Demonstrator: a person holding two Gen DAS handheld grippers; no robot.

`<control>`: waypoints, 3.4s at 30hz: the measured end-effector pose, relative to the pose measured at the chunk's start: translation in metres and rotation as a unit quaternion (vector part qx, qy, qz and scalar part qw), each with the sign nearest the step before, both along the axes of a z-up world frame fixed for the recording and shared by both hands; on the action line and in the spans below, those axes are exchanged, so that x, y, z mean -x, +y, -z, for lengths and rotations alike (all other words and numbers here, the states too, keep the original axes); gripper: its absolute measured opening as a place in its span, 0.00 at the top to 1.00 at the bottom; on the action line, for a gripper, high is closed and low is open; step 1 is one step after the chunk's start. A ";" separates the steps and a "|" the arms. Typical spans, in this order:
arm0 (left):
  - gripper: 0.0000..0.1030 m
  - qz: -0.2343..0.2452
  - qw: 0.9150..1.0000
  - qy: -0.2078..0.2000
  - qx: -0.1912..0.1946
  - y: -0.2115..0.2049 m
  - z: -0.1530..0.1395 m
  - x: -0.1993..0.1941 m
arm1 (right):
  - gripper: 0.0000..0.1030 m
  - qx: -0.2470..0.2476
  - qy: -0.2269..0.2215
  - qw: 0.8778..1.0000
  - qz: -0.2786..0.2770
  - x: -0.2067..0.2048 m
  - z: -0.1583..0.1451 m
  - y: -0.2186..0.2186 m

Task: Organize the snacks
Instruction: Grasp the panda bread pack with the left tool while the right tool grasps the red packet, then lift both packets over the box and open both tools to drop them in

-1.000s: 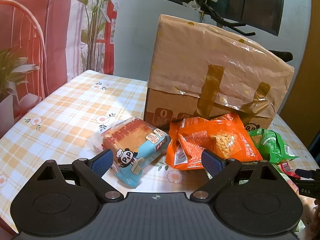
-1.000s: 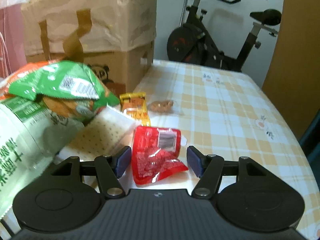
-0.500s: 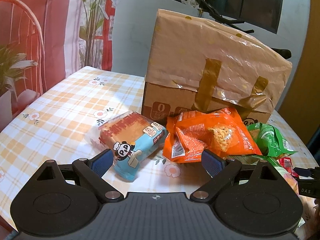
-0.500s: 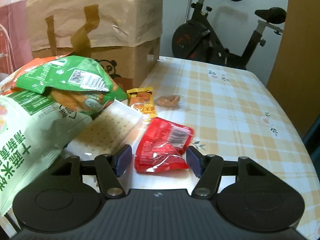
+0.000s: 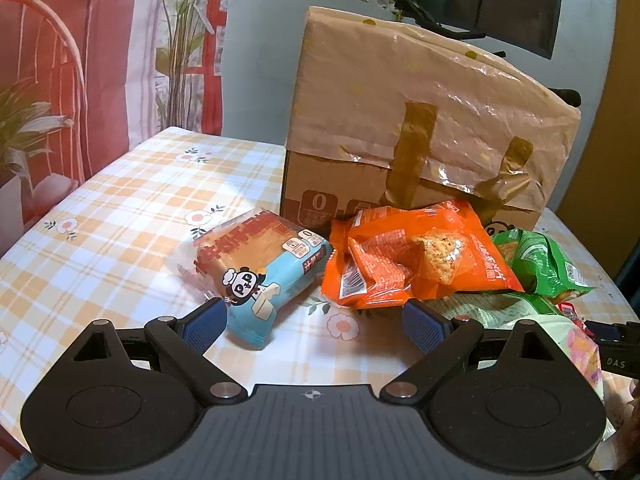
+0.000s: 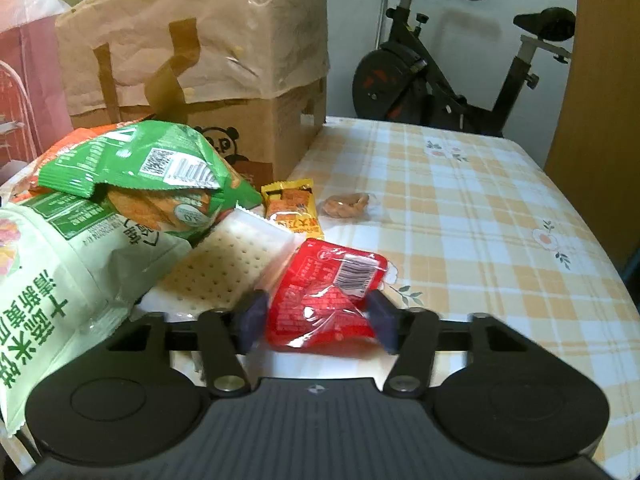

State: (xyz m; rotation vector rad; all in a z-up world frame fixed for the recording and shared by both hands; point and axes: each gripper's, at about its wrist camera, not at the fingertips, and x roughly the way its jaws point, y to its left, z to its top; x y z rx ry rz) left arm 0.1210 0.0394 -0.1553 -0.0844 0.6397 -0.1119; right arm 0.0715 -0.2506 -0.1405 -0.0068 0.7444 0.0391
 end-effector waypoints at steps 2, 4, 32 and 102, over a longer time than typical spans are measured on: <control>0.07 -0.002 1.000 0.000 -0.001 0.001 0.000 0.000 | 0.49 -0.007 -0.004 1.000 -0.002 0.002 -0.001 0.000; 0.07 -0.003 1.000 0.001 -0.002 0.001 0.001 0.000 | 0.49 -0.013 -0.009 1.000 -0.002 0.003 -0.001 -0.001; 0.15 -0.054 0.995 0.054 0.063 0.064 0.010 -0.134 | 0.49 -0.017 -0.012 1.000 -0.008 0.001 0.000 -0.001; 0.25 -0.039 0.999 -0.001 0.011 0.038 -0.014 -0.002 | 0.52 -0.025 -0.087 0.996 0.027 0.023 -0.019 -0.012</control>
